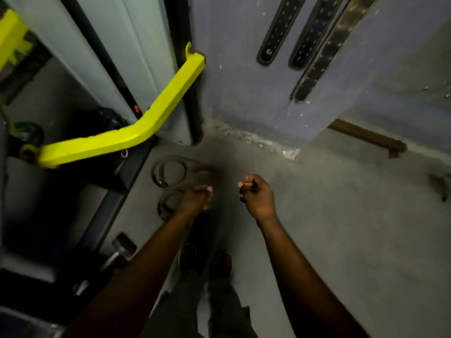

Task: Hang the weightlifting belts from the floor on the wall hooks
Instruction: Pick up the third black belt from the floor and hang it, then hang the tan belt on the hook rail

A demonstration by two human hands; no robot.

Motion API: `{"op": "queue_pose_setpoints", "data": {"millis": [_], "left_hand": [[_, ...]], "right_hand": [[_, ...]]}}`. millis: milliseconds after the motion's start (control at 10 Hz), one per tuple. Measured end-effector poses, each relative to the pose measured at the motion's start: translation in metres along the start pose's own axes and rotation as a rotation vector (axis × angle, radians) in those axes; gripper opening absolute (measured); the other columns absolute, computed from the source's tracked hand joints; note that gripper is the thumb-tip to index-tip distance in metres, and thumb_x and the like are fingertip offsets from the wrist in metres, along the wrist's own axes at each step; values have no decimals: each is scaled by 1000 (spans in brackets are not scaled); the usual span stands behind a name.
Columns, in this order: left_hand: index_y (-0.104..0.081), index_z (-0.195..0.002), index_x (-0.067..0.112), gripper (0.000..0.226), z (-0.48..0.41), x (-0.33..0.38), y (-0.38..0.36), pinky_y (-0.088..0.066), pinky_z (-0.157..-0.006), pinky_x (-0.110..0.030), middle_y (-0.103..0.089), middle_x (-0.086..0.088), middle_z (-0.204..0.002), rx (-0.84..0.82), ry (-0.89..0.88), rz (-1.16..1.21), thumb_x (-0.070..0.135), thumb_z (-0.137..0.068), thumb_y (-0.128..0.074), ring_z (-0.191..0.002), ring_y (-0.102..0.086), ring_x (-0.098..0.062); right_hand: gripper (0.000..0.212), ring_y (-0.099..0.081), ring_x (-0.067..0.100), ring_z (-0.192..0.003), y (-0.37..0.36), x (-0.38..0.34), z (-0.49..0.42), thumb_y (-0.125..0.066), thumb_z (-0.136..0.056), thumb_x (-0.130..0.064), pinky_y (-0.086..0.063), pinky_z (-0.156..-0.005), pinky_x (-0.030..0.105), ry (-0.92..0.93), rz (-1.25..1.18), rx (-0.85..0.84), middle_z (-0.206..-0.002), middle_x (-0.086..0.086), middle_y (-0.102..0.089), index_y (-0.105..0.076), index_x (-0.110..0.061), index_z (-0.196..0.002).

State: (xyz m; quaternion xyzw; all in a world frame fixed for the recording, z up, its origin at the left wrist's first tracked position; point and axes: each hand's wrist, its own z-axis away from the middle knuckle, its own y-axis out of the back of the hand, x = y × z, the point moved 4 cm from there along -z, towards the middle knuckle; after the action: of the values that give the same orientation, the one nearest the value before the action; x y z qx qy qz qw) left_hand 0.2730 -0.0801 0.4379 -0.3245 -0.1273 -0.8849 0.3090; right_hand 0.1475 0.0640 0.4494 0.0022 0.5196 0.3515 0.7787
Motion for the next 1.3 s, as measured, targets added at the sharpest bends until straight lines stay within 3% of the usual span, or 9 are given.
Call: {"op": "queue_pose_setpoints", "data": {"millis": [200, 600, 700, 800, 900, 1000, 1100, 1200, 1300], "left_hand": [[-61, -104, 9, 7, -87, -157, 40, -48, -75, -33, -61, -18, -101, 31, 123, -39, 8, -100, -55, -86, -59, -28], [-59, -125, -7, 35, -347, -406, 134, -49, -103, -46, -59, -29, -130, 254, 341, -123, 9, -95, -57, -120, -57, -44], [-58, -130, 0, 40, -390, -436, 146, -52, -97, -43, -60, -25, -128, 320, 342, -45, 21, -97, -57, -116, -58, -43], [-61, -120, 3, 25, -408, -429, 149, -56, -54, -18, -67, -11, -94, 383, 352, 64, 17, -100, -57, -74, -63, -19], [-60, -110, 10, 24, -421, -427, 149, -50, -38, -18, -59, -4, -76, 443, 369, 166, 30, -97, -63, -59, -58, -16], [-61, -123, 6, 39, -443, -420, 154, -50, -45, -26, -68, -18, -104, 459, 385, -30, 35, -96, -64, -70, -60, -24], [-48, -144, 7, 48, -442, -404, 153, -52, -90, -36, -55, -19, -141, 498, 319, -253, 30, -103, -51, -118, -59, -35], [-58, -135, 6, 36, -414, -376, 143, -43, -96, -34, -63, -18, -130, 508, 47, -534, 22, -102, -51, -120, -58, -36], [-72, -112, -1, 31, -386, -347, 143, -56, -67, -37, -72, -19, -77, 453, -334, -696, 7, -83, -77, -71, -71, -38]], "right_hand": [[14, -69, 25, -89, -106, 122, -42, -69, -81, -34, -57, -86, 52, -40, 217, -162, -86, -3, -66, -57, -42, -76], [37, -54, 31, -125, -339, 352, -173, -49, -104, -24, -36, -96, 23, 56, 821, -652, -134, 16, -58, -55, -5, -136], [47, -31, 34, -145, -386, 375, -206, -44, -105, -21, -28, -110, 25, 173, 938, -761, -158, 15, -33, -39, -18, -151], [63, -5, 38, -153, -405, 395, -226, -44, -102, -39, -12, -123, 52, 176, 1085, -779, -167, 13, -5, -18, -28, -158], [69, -8, 37, -152, -402, 409, -229, -47, -101, -39, -21, -118, 54, 112, 1138, -732, -166, 12, -8, -14, -24, -159], [57, -25, 36, -146, -392, 414, -219, -50, -101, -32, -35, -110, 48, 141, 1196, -703, -160, 14, -25, -31, -19, -153], [54, -34, 32, -142, -377, 410, -219, -54, -101, -29, -40, -110, 43, -20, 1071, -742, -156, 14, -32, -37, -15, -150], [54, -35, 31, -140, -346, 379, -230, -48, -103, -35, -37, -105, 36, 46, 815, -316, -155, 16, -33, -35, -13, -150], [50, -44, 37, -133, -328, 327, -245, -42, -102, -34, -38, -110, 48, 363, 634, -154, -145, 19, -47, -44, -10, -146]]}}
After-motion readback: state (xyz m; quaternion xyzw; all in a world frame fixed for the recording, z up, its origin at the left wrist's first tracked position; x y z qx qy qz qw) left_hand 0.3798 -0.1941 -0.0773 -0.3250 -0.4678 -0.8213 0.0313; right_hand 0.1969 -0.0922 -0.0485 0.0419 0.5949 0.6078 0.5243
